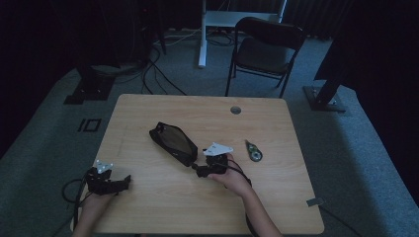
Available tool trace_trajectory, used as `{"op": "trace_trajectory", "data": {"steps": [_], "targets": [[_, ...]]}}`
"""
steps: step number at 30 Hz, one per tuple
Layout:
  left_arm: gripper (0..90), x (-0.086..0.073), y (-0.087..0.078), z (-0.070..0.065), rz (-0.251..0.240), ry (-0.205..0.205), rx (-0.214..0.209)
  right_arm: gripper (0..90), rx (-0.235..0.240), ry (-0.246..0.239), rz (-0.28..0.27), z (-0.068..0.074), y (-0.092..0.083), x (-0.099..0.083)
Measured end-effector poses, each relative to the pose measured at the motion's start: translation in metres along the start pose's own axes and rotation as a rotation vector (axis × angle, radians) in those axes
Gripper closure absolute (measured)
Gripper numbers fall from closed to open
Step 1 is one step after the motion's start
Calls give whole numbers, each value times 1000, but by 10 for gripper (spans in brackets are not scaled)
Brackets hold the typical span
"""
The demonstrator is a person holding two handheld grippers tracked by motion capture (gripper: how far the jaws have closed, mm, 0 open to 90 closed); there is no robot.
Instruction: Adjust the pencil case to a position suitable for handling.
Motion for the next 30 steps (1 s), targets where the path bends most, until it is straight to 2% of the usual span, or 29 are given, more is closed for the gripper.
{"op": "trace_trajectory", "data": {"steps": [3,4,7,10,11,13,15,18,22,26,30], "targets": [[7,0,0,0,0,0,0,316,-1,2,-16,0,3,2],[7,0,0,0,0,0,0,362,3,-10,-23,0,6,3],[7,0,0,0,1,1,0,401,10,-16,-20,1,10,4],[7,0,0,0,0,0,0,525,39,-23,-8,2,15,4],[8,0,0,0,1,1,0,628,54,-27,9,4,16,5],[7,0,0,0,0,0,0,644,47,-36,17,3,16,5],[7,0,0,0,0,0,0,711,47,-39,39,2,18,3],[7,0,0,0,1,1,0,723,37,-25,44,1,17,3],[7,0,0,0,0,0,0,729,12,-31,46,1,16,3],[7,0,0,0,1,0,0,729,9,-33,46,-1,13,3],[7,0,0,0,1,1,0,729,1,-10,39,-5,10,2]]}}
Point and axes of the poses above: each handheld gripper's, and its own axes: y roughly forward along the jaws, x roughly out of its top, z roughly to its left, the point moved 4 cm from there along y, roughly forward along the jaws, and after that the axes turned 12 degrees about y, right-handed, at the moved point
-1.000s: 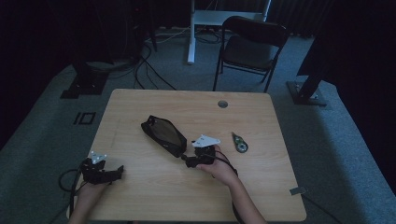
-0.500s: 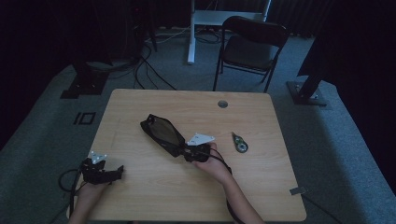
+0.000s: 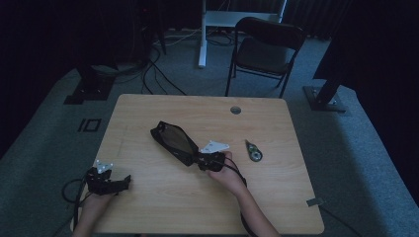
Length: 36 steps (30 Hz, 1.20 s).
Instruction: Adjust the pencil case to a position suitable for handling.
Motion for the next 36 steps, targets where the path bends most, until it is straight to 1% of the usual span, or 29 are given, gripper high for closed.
{"op": "trace_trajectory", "data": {"steps": [6,10,11,13,15,18,19,20,23,24,29,30,31,33,36], "targets": [[7,0,0,0,0,-1,0,729,-18,14,-7,-5,-8,-4],[7,0,0,0,0,-1,0,729,-26,35,-4,-12,-16,-8],[7,0,0,0,-1,-1,1,730,-32,38,-11,-14,-18,-8],[7,0,0,0,-1,-1,1,729,-39,40,-4,-17,-22,-10],[7,0,0,0,-1,-1,1,730,-55,39,-7,-21,-28,-13],[7,0,0,0,0,-1,1,730,-66,44,-10,-23,-33,-14],[7,0,0,0,-1,-1,1,730,-76,45,-16,-26,-37,-15],[7,0,0,0,-1,-1,1,730,-76,45,-16,-26,-37,-15],[7,0,0,0,-1,-1,1,731,-90,50,-20,-32,-45,-18],[7,0,0,0,-1,-1,1,730,-88,55,-18,-34,-48,-19],[7,0,0,0,-1,-1,1,730,-121,72,-27,-45,-64,-25],[7,0,0,0,-1,-1,1,731,-121,73,-28,-45,-66,-26],[7,0,0,0,-1,-1,1,731,-134,73,-31,-47,-70,-28],[7,0,0,0,-1,-1,1,731,-143,73,-30,-49,-74,-31],[7,0,0,0,-1,-1,1,730,-156,86,-32,-53,-81,-38]]}}
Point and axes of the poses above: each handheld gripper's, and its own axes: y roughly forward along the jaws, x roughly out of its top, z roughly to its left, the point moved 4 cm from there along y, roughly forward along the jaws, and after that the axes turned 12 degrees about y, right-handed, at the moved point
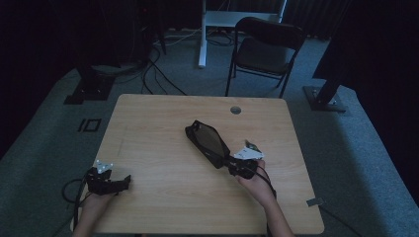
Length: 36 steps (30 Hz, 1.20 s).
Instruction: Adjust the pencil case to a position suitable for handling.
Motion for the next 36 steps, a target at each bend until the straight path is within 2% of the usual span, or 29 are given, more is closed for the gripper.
{"op": "trace_trajectory", "data": {"steps": [5,14,18,28,33,36], "targets": [[7,0,0,0,1,1,0,730,-6,35,-7,-7,-9,-10],[7,0,0,0,1,1,0,730,-50,34,-14,-13,-30,-22],[7,0,0,0,1,1,0,731,-69,47,-25,-16,-40,-28],[7,0,0,0,0,1,0,730,-79,85,-30,-20,-56,-42],[7,0,0,0,1,1,0,730,-83,99,-33,-18,-66,-50],[7,0,0,0,1,1,0,730,-104,95,-32,-16,-75,-56]]}}
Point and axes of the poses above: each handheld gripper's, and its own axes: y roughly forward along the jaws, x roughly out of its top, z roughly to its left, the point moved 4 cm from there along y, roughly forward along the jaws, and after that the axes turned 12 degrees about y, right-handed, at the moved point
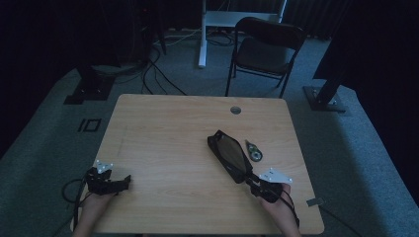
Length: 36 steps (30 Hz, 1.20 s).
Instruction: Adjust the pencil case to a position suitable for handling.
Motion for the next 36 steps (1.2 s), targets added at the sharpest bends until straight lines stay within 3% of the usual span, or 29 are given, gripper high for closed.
{"op": "trace_trajectory", "data": {"steps": [6,15,28,36], "targets": [[7,0,0,0,0,0,0,730,-16,35,-11,-5,-10,-9],[7,0,0,0,0,0,0,730,-47,13,-16,2,-24,-19],[7,0,0,0,0,0,0,730,-46,13,-19,8,-42,-35],[7,0,0,0,0,0,0,728,-29,5,-10,10,-40,-37]]}}
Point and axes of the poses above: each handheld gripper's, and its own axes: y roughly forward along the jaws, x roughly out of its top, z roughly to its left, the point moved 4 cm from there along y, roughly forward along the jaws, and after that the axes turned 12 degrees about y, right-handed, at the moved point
